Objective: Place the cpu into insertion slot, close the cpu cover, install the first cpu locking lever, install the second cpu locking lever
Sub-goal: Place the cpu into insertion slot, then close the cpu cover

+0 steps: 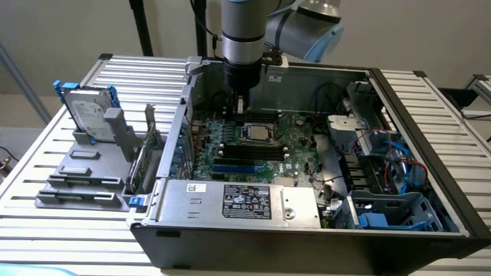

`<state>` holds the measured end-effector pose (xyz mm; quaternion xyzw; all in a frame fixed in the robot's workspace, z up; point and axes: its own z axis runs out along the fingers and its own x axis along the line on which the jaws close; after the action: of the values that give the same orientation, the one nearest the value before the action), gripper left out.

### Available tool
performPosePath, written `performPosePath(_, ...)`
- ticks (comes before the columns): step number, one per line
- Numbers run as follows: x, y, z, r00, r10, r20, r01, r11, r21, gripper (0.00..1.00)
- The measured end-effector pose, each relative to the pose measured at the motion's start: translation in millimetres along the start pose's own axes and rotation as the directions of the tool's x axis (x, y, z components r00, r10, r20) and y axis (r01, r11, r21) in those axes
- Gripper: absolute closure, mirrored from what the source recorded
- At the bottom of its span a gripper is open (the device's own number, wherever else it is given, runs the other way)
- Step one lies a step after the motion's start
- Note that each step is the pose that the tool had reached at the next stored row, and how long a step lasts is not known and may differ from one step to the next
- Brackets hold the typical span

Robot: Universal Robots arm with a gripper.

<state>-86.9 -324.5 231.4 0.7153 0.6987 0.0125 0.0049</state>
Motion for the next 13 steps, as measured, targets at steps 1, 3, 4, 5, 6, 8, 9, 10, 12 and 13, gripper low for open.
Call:
performPosePath(1, 0.0, 0.0, 0.0, 1.0000, 0.000, 0.0000, 0.000, 1.0000, 0.0000, 0.89)
performPosePath(3, 0.0, 0.0, 0.0, 1.0000, 0.000, 0.0001, 0.000, 1.0000, 0.0000, 0.89)
performPosePath(4, 0.0, 0.0, 0.0, 1.0000, 0.000, 0.0000, 0.000, 1.0000, 0.0000, 0.89)
performPosePath(5, 0.0, 0.0, 0.0, 1.0000, 0.000, 0.0001, 0.000, 1.0000, 0.0000, 0.89)
performPosePath(6, 0.0, 0.0, 0.0, 1.0000, 0.000, 0.0000, 0.000, 1.0000, 0.0000, 0.89)
performPosePath(8, 0.0, 0.0, 0.0, 1.0000, 0.000, 0.0000, 0.000, 1.0000, 0.0000, 0.89)
performPosePath(9, 0.0, 0.0, 0.0, 1.0000, 0.000, 0.0001, 0.000, 1.0000, 0.0000, 0.89)
performPosePath(10, 0.0, 0.0, 0.0, 1.0000, 0.000, 0.0000, 0.000, 1.0000, 0.0000, 0.89)
performPosePath(12, 0.0, 0.0, 0.0, 1.0000, 0.000, 0.0000, 0.000, 1.0000, 0.0000, 0.89)
performPosePath(13, 0.0, 0.6, 0.0, 1.0000, 0.000, 0.0001, 0.000, 1.0000, 0.0001, 0.89)
